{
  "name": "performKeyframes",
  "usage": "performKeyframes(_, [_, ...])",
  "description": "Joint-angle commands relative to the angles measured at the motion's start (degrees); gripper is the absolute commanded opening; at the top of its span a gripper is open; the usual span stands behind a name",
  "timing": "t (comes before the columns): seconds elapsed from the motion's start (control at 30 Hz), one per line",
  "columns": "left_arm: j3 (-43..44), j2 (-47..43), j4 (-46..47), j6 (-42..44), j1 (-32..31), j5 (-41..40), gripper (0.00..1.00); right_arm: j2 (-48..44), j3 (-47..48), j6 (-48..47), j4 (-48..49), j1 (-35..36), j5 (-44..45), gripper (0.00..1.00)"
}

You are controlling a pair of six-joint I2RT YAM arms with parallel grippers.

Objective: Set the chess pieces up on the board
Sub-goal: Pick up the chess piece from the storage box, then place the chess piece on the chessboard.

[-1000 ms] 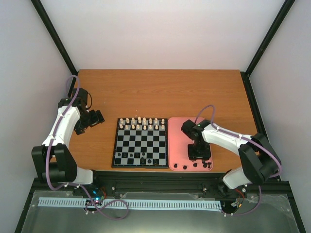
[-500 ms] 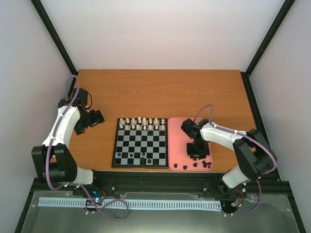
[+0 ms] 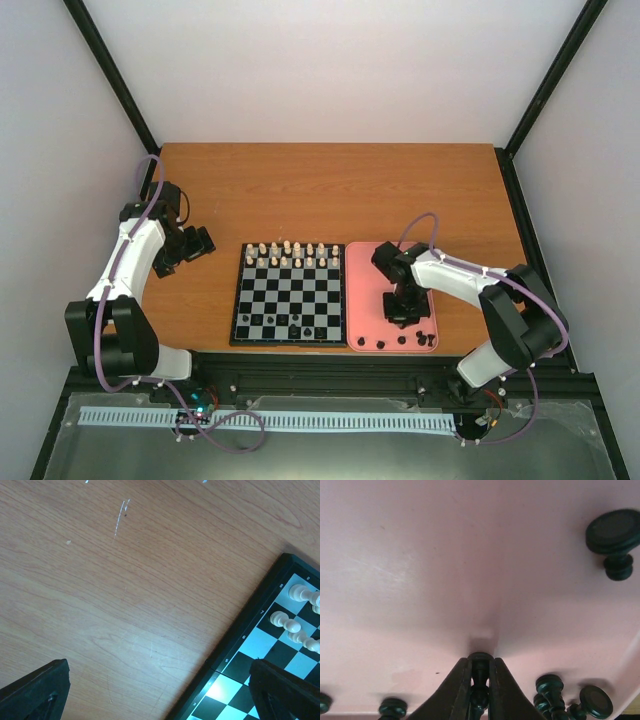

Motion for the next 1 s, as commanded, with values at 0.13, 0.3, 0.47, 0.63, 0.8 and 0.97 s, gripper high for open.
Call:
performKeyframes(0.13, [0.2,-1.8,-0.1,0.4,-0.5,0.2,1.00,-0.5,9.0,-0.5,-3.1,1.2,0.8,0.05])
performKeyframes(0.3, [-0.2,-2.5,0.0,0.6,-0.5,0.4,1.00,0.6,12.4,0.6,-4.8,2.9,1.8,0.06])
performKeyframes(0.47, [-0.7,-3.3,-0.2,0.9,-0.5,0.4,1.00,0.1,10.2,0.9,-3.5,2.9,0.6,0.05])
performKeyframes(0.63, [-0.5,-3.2,-0.2,1.2,-0.5,0.5,1.00,0.9,11.9,0.0,-3.4,3.0,0.4,0.05])
performKeyframes(0.8, [-0.3,-3.1,0.0,1.2,-0.4,0.9,1.00,2.7,11.9,-1.2,-2.6,3.0,-0.2,0.06])
performKeyframes(0.97, [-0.2,-2.5,0.2,1.2,-0.4,1.0,1.00,3.3,13.9,-1.8,-3.0,3.4,-1.5,0.05])
